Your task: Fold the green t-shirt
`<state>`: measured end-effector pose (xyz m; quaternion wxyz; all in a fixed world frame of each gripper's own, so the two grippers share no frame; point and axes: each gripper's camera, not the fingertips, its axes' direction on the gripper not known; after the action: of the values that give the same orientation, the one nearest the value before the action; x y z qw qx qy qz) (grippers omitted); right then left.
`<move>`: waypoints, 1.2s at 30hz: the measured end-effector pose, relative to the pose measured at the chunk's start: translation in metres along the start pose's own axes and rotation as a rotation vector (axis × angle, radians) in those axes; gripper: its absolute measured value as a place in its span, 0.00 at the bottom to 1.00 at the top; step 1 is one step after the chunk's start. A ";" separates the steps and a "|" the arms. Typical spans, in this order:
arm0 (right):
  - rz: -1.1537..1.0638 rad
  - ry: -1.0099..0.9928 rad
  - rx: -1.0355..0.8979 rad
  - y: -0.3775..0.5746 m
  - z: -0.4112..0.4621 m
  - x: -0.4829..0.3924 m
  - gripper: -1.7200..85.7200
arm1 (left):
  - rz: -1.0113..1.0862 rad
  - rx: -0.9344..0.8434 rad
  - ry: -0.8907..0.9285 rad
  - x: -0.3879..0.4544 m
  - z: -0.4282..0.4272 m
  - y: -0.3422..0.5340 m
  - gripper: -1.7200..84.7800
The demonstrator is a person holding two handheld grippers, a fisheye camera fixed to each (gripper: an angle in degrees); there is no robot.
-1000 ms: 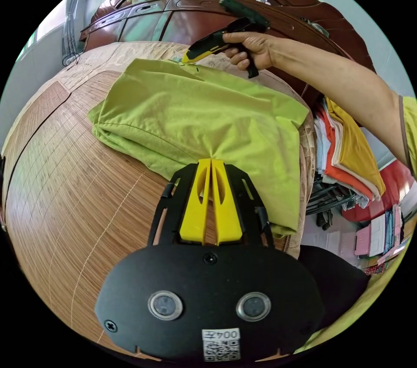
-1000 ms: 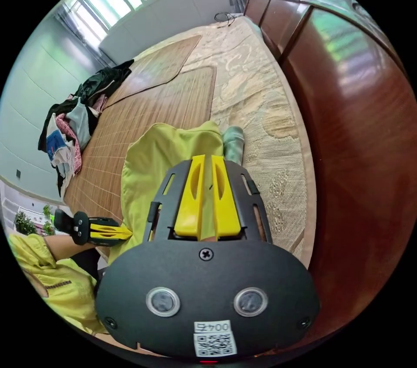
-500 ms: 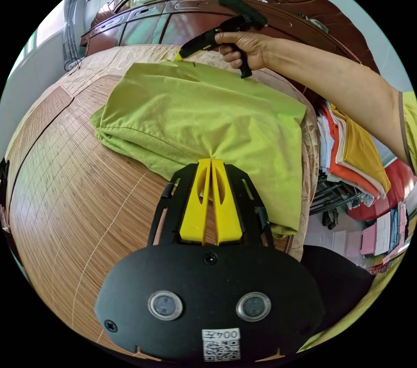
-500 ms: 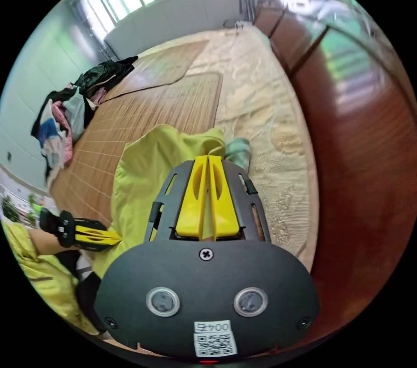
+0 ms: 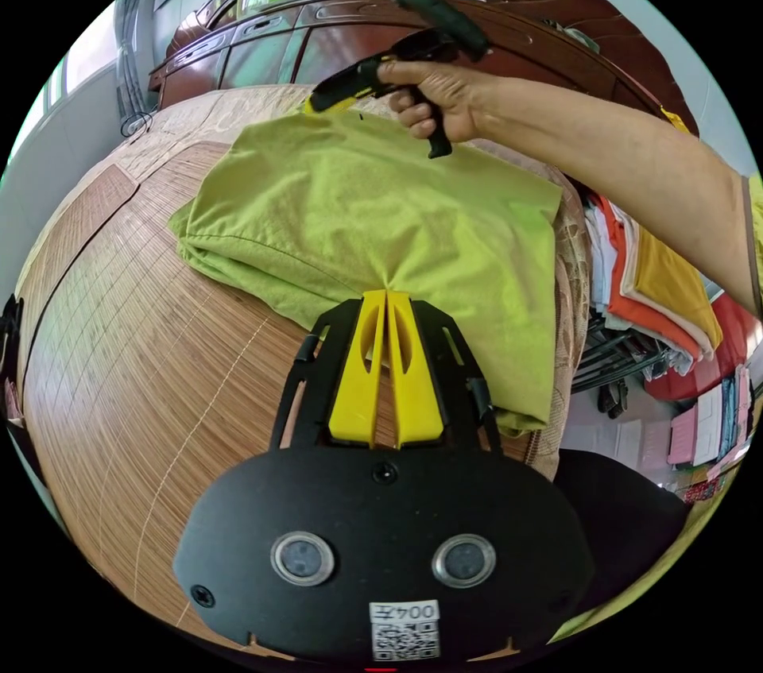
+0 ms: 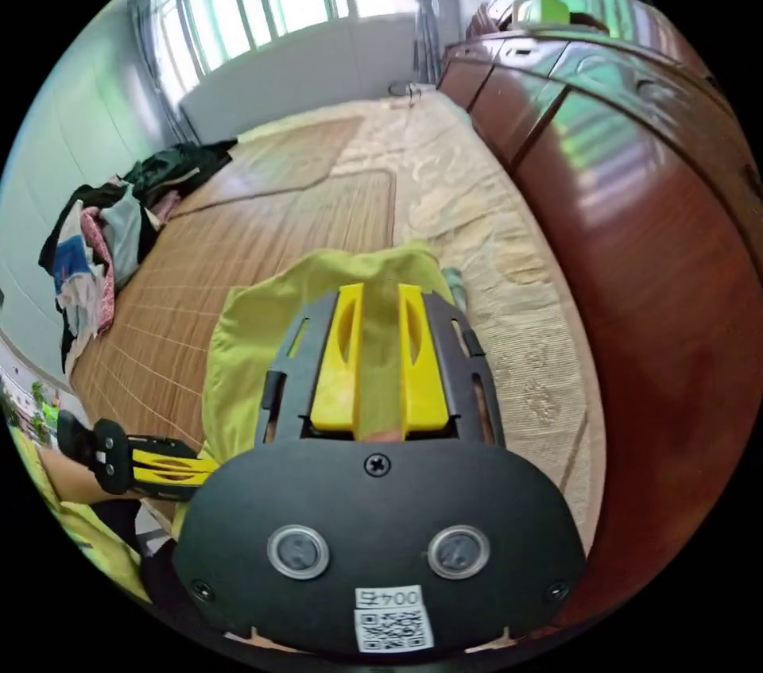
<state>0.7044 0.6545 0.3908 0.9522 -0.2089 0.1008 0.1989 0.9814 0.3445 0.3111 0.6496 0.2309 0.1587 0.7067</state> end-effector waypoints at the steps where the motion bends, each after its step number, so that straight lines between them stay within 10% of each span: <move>1: 0.080 0.013 -0.064 -0.002 0.016 0.007 0.12 | 0.003 0.000 -0.007 0.000 -0.003 0.003 0.02; 19: 0.299 -0.479 0.065 0.224 -0.076 -0.053 0.11 | 0.004 -0.005 -0.017 -0.030 -0.063 0.047 0.02; 29: 0.007 -0.193 0.052 0.317 -0.090 -0.167 0.12 | -0.542 0.194 0.339 -0.157 -0.198 0.142 0.02; 36: -0.070 -0.088 -0.105 0.338 -0.049 -0.188 0.13 | -0.664 0.129 0.251 -0.177 -0.288 0.285 0.02</move>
<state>0.3881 0.8515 0.2784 0.9497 -0.2532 0.0408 0.1797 0.5962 0.1603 0.1962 0.8034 0.1188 0.3478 0.4685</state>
